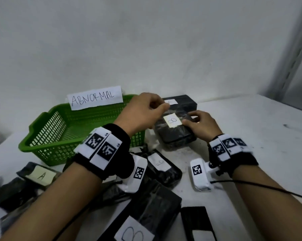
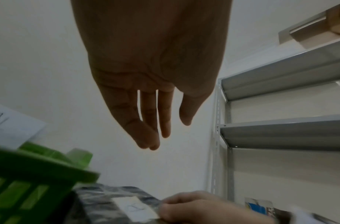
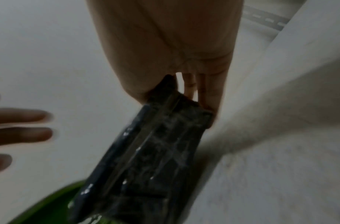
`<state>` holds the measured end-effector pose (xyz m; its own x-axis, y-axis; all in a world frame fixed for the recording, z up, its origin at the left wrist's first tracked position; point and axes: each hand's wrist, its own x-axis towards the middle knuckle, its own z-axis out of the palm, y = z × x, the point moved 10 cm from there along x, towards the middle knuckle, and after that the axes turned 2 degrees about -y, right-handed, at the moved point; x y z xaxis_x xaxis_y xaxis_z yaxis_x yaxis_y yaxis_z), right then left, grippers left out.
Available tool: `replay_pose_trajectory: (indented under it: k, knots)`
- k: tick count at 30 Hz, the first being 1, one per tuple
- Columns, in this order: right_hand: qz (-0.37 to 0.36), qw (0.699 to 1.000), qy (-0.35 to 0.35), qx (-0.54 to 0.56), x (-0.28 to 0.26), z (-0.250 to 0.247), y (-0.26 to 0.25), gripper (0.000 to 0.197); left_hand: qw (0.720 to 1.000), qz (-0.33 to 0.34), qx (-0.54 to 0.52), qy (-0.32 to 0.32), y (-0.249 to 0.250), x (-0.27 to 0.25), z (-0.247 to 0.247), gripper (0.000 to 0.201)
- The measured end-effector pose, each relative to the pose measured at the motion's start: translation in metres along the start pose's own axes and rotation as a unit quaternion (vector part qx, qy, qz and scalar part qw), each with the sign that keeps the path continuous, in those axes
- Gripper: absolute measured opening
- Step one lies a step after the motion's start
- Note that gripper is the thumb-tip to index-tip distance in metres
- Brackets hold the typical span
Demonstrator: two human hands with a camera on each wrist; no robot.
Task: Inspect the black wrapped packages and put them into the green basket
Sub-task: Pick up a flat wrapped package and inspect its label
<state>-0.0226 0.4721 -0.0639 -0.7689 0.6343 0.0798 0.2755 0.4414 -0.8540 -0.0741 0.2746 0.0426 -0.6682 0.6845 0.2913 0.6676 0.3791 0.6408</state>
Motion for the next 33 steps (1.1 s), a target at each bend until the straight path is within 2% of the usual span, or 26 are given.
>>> replay_pose_trajectory:
  k: [4,9,11,14,17,20,26,30,33]
  knots:
    - [0.036,0.997,-0.038,-0.048,0.017,0.025,0.011,0.038,0.995,-0.045,-0.066,-0.067,-0.017,-0.004,0.032,0.025]
    - [0.034,0.990,-0.057,-0.123,0.030,0.030,0.000,0.041,0.987,-0.084,-0.121,-0.071,-0.032,-0.004,0.037,0.029]
    - [0.026,0.986,-0.066,-0.153,0.028,0.027,-0.004,0.049,0.983,-0.095,-0.142,-0.072,-0.033,-0.006,0.035,0.030]
    - [-0.036,0.980,-0.049,-0.191,0.019,0.011,-0.028,0.062,0.980,-0.108,-0.148,-0.075,-0.032,-0.013,0.027,0.032]
    - [-0.119,0.971,-0.061,-0.199,0.000,0.002,-0.081,0.053,0.984,-0.115,-0.122,-0.062,-0.032,-0.026,0.003,0.032]
    - [-0.170,0.957,-0.125,-0.199,-0.025,0.016,-0.138,0.040,0.987,-0.117,-0.103,-0.039,-0.035,-0.046,-0.032,0.032]
    - [-0.277,0.893,-0.272,-0.229,-0.102,0.115,-0.234,0.039,0.984,-0.156,-0.071,0.036,-0.068,-0.116,-0.120,0.030]
    - [-0.337,0.812,-0.340,-0.335,-0.151,0.197,-0.249,0.048,0.971,-0.203,-0.078,0.098,-0.106,-0.174,-0.168,0.028]
    - [-0.331,0.749,-0.404,-0.408,-0.177,0.243,-0.234,0.057,0.959,-0.250,-0.085,0.105,-0.138,-0.211,-0.174,0.028]
